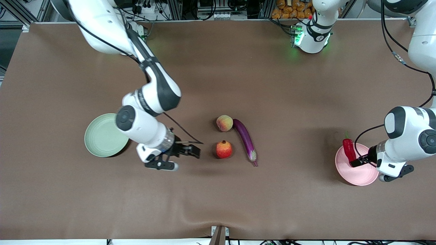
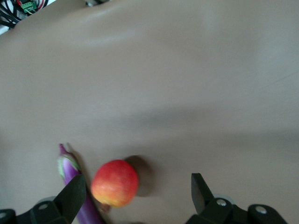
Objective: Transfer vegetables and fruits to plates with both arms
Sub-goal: 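Lower the right gripper onto the red apple while the left gripper returns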
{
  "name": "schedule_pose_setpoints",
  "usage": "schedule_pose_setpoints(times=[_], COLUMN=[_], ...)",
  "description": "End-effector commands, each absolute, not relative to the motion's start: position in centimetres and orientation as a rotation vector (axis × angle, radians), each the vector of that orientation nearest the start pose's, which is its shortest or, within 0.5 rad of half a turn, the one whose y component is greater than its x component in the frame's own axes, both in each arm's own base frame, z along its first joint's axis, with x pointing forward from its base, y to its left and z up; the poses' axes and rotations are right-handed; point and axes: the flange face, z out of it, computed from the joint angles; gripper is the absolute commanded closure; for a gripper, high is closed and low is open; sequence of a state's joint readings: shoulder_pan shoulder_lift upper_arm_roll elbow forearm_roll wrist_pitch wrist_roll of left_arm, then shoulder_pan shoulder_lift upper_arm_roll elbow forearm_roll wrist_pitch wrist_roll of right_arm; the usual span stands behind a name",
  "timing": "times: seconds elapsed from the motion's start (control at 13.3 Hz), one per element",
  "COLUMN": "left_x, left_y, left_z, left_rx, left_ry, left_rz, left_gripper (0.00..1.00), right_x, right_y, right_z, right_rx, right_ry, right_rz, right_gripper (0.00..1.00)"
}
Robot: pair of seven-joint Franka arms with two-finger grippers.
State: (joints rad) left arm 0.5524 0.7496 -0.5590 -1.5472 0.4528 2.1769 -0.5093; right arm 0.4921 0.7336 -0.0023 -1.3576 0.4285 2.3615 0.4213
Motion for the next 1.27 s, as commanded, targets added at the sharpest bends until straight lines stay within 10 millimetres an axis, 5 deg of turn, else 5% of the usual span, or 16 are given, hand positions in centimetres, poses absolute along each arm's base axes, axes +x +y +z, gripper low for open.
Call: schedule_pose_setpoints(times=[0.0, 0.22, 0.6, 0.75, 1.05, 1.2], left_x=[69.7, 68.8, 66.1, 64.5, 62.2, 61.8], left_y=[5.0, 0.0, -12.0, -18.9, -28.1, -31.1], left_z=[28.7, 30.7, 31.3, 30.6, 28.7, 26.6], left_rx=[-3.078, -3.086, -3.043, -3.006, -3.013, -3.031], left_ry=[-0.526, -0.668, -0.911, -0.986, -1.167, -1.243], left_rz=[0.008, 0.116, 0.236, 0.252, 0.242, 0.201], left_gripper=[0.0, 0.0, 0.0, 0.0, 0.0, 0.0], right_x=[66.4, 65.9, 65.0, 64.2, 63.8, 62.7], right_y=[38.4, 40.7, 43.4, 45.0, 46.6, 47.6], right_z=[29.2, 26.8, 24.1, 22.7, 21.8, 21.1], right_rx=[-2.673, -2.675, -2.635, -2.632, -2.611, -2.632], right_ry=[0.318, 0.358, 0.468, 0.499, 0.566, 0.54], right_rz=[-0.075, -0.039, -0.102, -0.077, -0.06, -0.05], right_gripper=[0.0, 0.0, 0.0, 0.0, 0.0, 0.0])
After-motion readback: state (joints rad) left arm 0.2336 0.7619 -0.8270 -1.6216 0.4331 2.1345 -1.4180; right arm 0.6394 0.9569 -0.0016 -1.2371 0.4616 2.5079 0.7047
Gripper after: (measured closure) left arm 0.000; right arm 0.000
